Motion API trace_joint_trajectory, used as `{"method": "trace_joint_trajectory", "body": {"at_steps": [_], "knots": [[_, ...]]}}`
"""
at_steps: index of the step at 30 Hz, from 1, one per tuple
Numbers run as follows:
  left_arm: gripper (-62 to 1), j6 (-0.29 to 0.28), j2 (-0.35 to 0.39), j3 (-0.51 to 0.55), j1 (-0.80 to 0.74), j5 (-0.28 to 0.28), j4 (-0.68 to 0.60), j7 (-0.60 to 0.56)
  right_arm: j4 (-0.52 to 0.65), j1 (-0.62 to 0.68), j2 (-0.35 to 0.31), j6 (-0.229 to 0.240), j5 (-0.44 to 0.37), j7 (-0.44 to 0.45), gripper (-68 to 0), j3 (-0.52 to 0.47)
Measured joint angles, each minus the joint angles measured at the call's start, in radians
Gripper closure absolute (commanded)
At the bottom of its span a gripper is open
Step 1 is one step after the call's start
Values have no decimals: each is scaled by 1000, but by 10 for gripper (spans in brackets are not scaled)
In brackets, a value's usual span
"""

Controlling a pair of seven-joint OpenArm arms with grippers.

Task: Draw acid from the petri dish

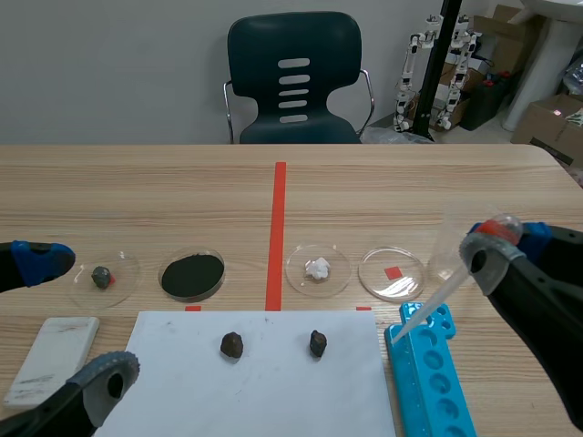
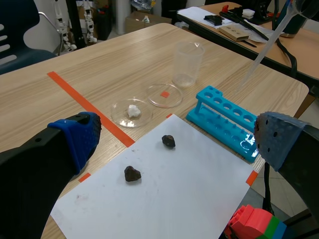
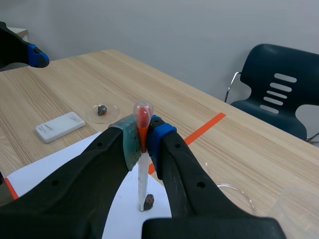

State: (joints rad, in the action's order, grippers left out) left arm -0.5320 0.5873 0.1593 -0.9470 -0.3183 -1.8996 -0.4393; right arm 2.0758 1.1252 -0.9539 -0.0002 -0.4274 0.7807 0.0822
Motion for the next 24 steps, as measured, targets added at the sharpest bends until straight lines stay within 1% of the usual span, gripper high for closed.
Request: {"method": "trace_joint_trajectory", "body": {"at_steps": [5,8,10,11,13,15,16,17,18,21,22,24], "knots": [[-623,0,0,0,0,0,0,0,0,0,0,-1,0,-3,-9,0],[-623,0,0,0,0,0,0,0,0,-3,0,-34,0,-23,-9,0],[-623,0,0,0,0,0,0,0,0,-12,5,-37,0,-40,-9,0],[-623,0,0,0,0,0,0,0,0,-25,19,-38,-3,-73,-9,-1],[-623,0,0,0,0,0,0,0,0,-55,77,-35,-31,-147,-9,-22],[-623,0,0,0,0,0,0,0,0,-75,156,-37,-38,-170,-9,-69],[-623,0,0,0,0,0,0,0,0,-81,199,-27,-37,-177,-9,-95],[-623,0,0,0,0,0,0,0,0,-83,242,-5,-28,-180,-9,-120],[-623,0,0,0,0,0,0,0,0,-83,285,23,11,-184,-9,-143],[-623,0,0,0,0,0,0,0,0,-82,406,166,158,-203,-9,-195],[-623,0,0,0,0,0,0,0,0,-82,443,193,187,-207,-9,-206],[-623,0,0,0,0,0,0,0,0,-82,510,229,204,-207,-9,-235]]}}
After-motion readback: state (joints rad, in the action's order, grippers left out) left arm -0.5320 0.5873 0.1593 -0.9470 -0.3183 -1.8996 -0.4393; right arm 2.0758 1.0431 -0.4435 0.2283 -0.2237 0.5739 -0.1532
